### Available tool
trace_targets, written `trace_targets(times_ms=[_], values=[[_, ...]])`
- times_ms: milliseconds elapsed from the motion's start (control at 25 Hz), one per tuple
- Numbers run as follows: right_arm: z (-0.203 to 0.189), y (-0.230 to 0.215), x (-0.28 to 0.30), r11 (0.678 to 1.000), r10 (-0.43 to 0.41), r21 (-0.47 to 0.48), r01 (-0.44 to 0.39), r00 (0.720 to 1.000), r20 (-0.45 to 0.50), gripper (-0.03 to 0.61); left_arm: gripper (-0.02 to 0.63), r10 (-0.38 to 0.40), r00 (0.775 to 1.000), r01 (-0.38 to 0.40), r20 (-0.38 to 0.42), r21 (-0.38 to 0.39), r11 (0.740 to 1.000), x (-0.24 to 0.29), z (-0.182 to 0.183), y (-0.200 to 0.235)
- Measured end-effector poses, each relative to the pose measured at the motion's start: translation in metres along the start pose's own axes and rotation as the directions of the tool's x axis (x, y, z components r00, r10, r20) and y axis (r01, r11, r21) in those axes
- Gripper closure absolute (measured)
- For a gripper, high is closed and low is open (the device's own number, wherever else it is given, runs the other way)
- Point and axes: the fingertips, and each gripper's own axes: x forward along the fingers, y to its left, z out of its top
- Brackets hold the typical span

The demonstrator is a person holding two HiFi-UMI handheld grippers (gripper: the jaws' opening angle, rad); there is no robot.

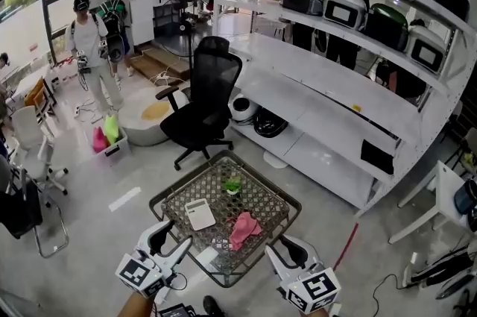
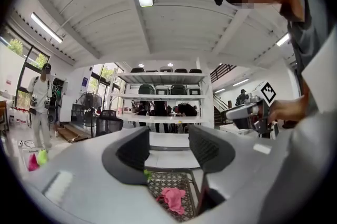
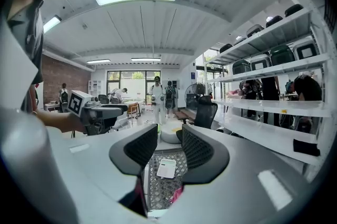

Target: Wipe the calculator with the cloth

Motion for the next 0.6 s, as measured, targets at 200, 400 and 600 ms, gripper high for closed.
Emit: trace_targets(times_ms=[200,400,600], values=[[0.006,-0.005,0.030,1.000,-0.021,-0.008,0.021,1.000,-0.012,0.453,0.362,-0.010,0.999,0.010,0.033,0.009,1.000,0.011,-0.010,0.037],[0.005,-0.001,0.054,1.000,-0.013,-0.017,0.013,0.999,-0.035,0.453,0.362,0.000,1.000,0.001,0.023,-0.036,0.999,0.013,-0.010,0.053],[-0.001,-0.013,0.079,1.000,0.009,-0.023,-0.011,0.999,-0.053,0.453,0.362,0.018,1.000,-0.017,0.024,-0.034,0.999,0.023,-0.029,0.073]])
